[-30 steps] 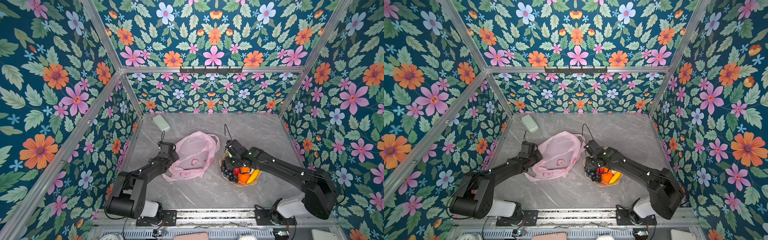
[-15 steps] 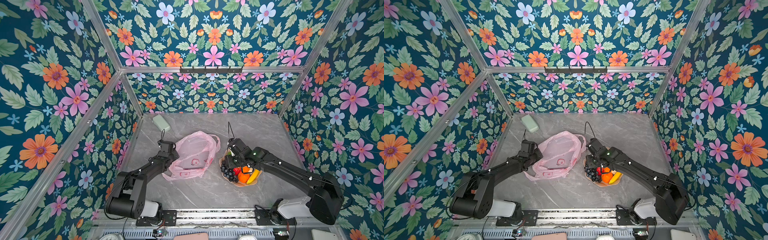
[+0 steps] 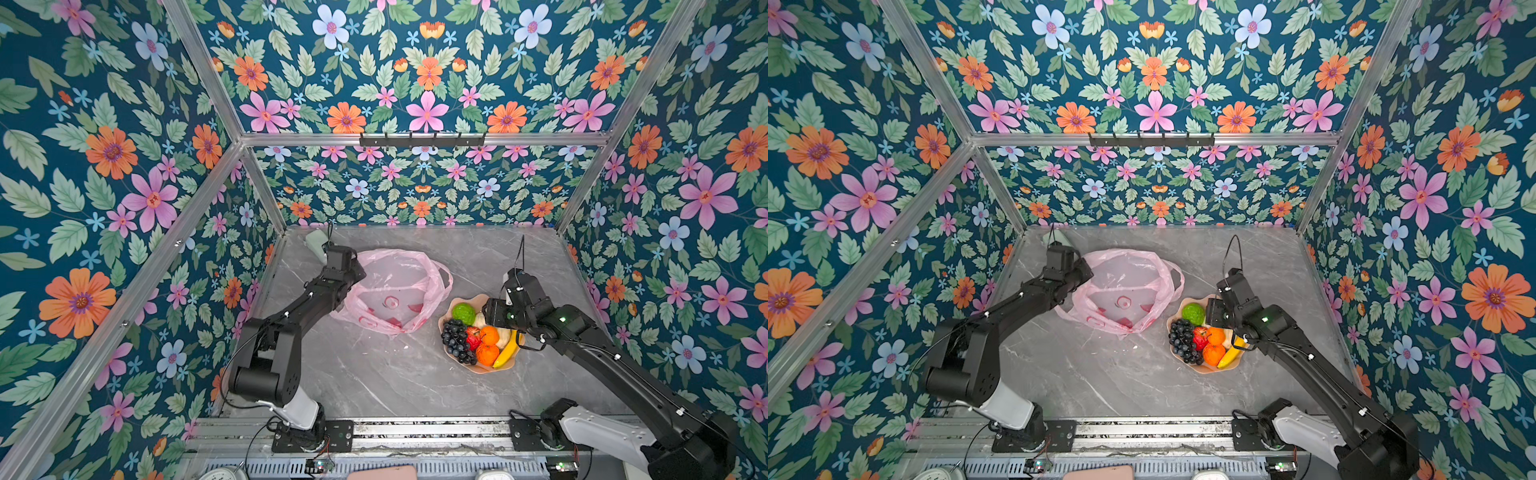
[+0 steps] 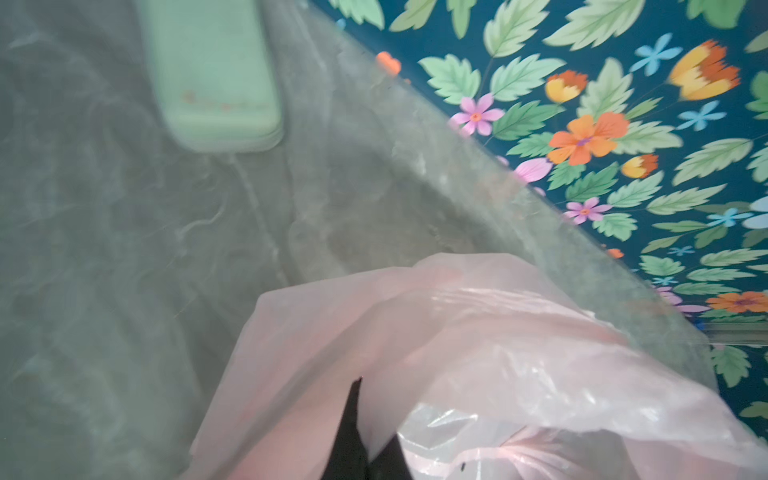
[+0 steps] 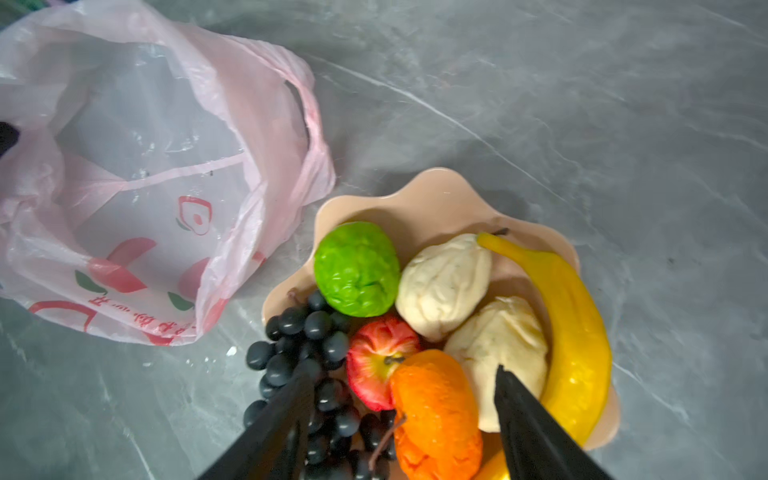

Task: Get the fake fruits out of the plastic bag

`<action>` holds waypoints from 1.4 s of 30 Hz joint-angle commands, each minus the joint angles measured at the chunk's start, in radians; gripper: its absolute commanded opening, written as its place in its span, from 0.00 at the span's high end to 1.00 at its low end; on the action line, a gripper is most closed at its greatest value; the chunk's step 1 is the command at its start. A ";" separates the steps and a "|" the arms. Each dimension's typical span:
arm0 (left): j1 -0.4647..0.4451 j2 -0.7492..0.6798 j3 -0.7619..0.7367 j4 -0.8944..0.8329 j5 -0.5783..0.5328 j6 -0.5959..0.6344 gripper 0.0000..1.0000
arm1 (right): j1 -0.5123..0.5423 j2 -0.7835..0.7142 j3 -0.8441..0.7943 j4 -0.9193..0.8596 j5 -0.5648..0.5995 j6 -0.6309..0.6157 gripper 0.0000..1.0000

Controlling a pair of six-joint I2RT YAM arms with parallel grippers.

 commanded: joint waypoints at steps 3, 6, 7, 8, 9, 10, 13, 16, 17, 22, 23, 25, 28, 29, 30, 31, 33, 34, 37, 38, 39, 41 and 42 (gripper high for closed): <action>-0.041 0.139 0.217 -0.012 0.041 0.028 1.00 | -0.111 -0.080 -0.083 -0.016 -0.066 0.115 0.28; -0.054 0.249 0.354 0.016 0.147 0.062 1.00 | -0.158 -0.132 -0.116 -0.018 -0.061 0.142 0.26; -0.057 0.289 0.397 0.020 0.169 0.063 1.00 | -0.168 -0.145 -0.123 -0.022 -0.055 0.146 0.24; -0.060 0.315 0.433 0.022 0.175 0.063 1.00 | -0.177 -0.152 -0.129 -0.027 -0.048 0.149 0.23; -0.064 0.349 0.473 0.028 0.177 0.065 1.00 | -0.187 -0.158 -0.133 -0.031 -0.045 0.152 0.23; -0.067 0.380 0.513 0.034 0.182 0.068 1.00 | -0.196 -0.162 -0.137 -0.032 -0.046 0.154 0.22; -0.076 0.473 0.614 0.071 0.208 0.087 1.00 | -0.209 -0.164 -0.144 -0.027 -0.051 0.154 0.21; -0.083 0.557 0.703 0.103 0.220 0.092 1.00 | -0.210 -0.160 -0.146 -0.022 -0.054 0.154 0.21; -0.086 0.579 0.728 0.108 0.217 0.092 1.00 | -0.210 -0.160 -0.146 -0.021 -0.054 0.154 0.21; -0.099 0.690 0.866 0.115 0.198 0.071 1.00 | -0.211 -0.176 -0.166 -0.024 -0.048 0.167 0.21; -0.100 0.715 0.899 0.107 0.198 0.069 1.00 | -0.210 -0.183 -0.171 -0.025 -0.044 0.169 0.21; -0.102 0.756 0.957 0.094 0.194 0.071 1.00 | -0.210 -0.193 -0.178 -0.023 -0.036 0.166 0.21; -0.104 0.820 1.031 0.092 0.200 0.101 1.00 | -0.210 -0.195 -0.181 0.000 -0.058 0.127 0.19; -0.104 0.840 1.056 0.081 0.198 0.109 0.98 | -0.211 -0.190 -0.175 0.002 -0.070 0.113 0.19; -0.104 0.853 1.072 0.074 0.198 0.115 0.92 | -0.211 -0.185 -0.170 0.002 -0.077 0.103 0.19; -0.104 0.863 1.088 0.065 0.196 0.118 0.86 | -0.211 -0.180 -0.164 -0.001 -0.081 0.096 0.19; -0.104 0.877 1.119 0.031 0.194 0.120 0.73 | -0.210 -0.170 -0.158 -0.004 -0.080 0.085 0.19; -0.104 0.876 1.129 0.017 0.194 0.127 0.65 | -0.210 -0.166 -0.156 -0.004 -0.079 0.083 0.19; -0.110 0.840 1.106 0.000 0.187 0.160 0.44 | -0.210 -0.159 -0.158 0.004 -0.079 0.082 0.18; -0.111 0.826 1.102 -0.010 0.182 0.173 0.40 | -0.210 -0.155 -0.157 0.003 -0.081 0.083 0.17; -0.113 0.812 1.098 -0.024 0.180 0.190 0.35 | -0.212 -0.151 -0.155 0.006 -0.095 0.088 0.14; -0.114 0.790 1.099 -0.061 0.179 0.210 0.28 | -0.249 -0.139 -0.147 0.010 -0.177 0.086 0.12; -0.115 0.781 1.104 -0.093 0.176 0.214 0.27 | -0.280 -0.132 -0.141 0.010 -0.222 0.086 0.12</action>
